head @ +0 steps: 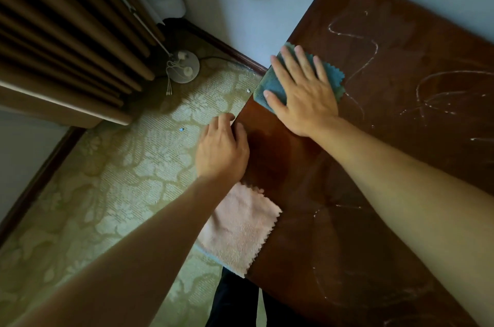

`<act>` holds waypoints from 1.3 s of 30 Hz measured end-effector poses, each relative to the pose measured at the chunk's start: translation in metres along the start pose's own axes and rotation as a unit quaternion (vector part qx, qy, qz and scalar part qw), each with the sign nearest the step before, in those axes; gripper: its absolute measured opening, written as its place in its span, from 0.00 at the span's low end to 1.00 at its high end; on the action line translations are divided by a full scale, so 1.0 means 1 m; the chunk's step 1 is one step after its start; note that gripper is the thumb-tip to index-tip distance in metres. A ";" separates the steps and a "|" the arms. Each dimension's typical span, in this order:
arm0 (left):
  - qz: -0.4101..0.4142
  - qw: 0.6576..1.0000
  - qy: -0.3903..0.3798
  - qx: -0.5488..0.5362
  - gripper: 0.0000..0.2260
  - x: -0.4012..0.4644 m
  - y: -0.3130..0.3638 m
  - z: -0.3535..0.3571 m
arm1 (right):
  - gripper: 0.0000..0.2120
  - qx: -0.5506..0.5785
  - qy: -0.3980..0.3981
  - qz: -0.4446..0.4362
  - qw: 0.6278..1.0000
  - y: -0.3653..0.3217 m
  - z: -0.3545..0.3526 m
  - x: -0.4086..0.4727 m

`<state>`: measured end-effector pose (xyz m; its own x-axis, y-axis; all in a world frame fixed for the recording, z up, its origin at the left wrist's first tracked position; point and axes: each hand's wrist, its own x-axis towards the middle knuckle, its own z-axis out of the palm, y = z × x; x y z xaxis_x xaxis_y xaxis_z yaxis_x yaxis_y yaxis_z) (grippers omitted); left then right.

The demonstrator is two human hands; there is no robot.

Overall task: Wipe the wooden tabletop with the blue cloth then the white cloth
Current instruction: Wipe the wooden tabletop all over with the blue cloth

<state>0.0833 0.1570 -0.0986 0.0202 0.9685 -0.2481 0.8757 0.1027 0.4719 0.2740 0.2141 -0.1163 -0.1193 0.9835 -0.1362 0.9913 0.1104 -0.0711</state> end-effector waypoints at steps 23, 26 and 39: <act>0.073 0.997 -0.023 0.019 0.21 0.049 0.043 0.023 | 0.35 0.009 0.028 0.061 0.998 0.023 0.003 0.003; 0.070 0.997 -0.029 0.015 0.29 0.050 0.042 0.023 | 0.34 0.012 0.048 0.020 0.999 0.003 0.011 -0.018; 0.057 0.998 -0.032 0.020 0.32 0.049 0.042 0.023 | 0.35 -0.006 0.006 0.046 0.999 0.058 -0.010 0.059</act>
<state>0.1322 0.2039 -0.1106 0.1504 0.9570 -0.2480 0.8841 -0.0180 0.4669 0.3253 0.2799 -0.1182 -0.0275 0.9912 -0.1296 0.9987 0.0216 -0.0463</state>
